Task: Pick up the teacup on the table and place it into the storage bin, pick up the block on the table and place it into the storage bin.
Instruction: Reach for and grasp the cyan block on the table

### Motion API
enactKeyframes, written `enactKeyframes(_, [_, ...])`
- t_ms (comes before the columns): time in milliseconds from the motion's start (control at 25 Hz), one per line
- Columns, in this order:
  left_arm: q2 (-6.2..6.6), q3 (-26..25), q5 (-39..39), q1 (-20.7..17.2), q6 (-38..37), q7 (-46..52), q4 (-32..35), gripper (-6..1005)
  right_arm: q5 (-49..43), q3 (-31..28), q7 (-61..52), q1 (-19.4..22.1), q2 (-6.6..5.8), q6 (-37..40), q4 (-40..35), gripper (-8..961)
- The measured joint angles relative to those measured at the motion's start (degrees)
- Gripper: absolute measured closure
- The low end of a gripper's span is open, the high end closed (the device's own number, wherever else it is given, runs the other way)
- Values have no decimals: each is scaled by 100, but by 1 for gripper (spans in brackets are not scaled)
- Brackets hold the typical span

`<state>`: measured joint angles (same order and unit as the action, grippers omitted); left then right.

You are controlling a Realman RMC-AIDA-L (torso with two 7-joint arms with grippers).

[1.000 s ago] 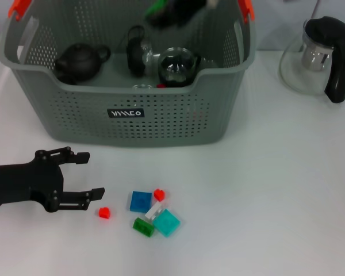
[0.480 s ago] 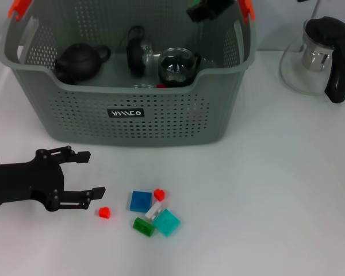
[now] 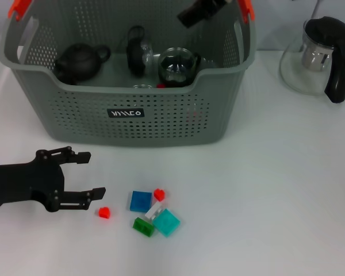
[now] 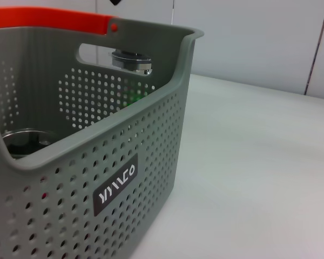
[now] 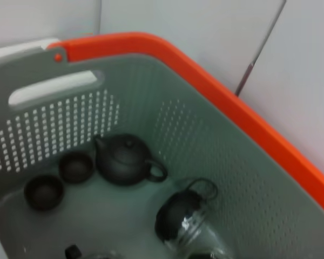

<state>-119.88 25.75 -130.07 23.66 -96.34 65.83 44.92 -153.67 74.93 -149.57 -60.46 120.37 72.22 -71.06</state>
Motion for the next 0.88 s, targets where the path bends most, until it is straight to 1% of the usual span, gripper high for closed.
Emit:
enactKeyframes(40, [0, 0, -1, -1, 0, 0, 0, 126, 67, 0, 3, 36, 5, 34, -116, 332])
enactKeyframes(120, [0, 0, 0, -1, 0, -1, 0, 126, 322, -1, 47, 138, 2, 141, -366, 242])
enactKeyframes(240, [0, -1, 0, -2, 1, 0, 0, 126, 1083, -85, 260, 427, -22, 449, -917, 106])
enactKeyframes(480, [3, 0, -1, -15, 1, -1, -1, 126, 2368, -351, 719, 1135, -22, 1348, -1975, 9])
enactKeyframes(640, [8, 0, -19, -19, 3, -1, -1, 126, 2801, -402, 1085, 1539, -23, 2207, -2321, 19])
enactKeyframes(760, [13, 0, -36, -17, 4, -1, -1, 126, 2907, -409, 1135, 1667, -20, 2914, -2361, 24])
enactKeyframes(880, [18, 0, -37, -9, 3, -1, -1, 126, 2886, -291, 828, 1724, -7, 3439, -2342, 26])
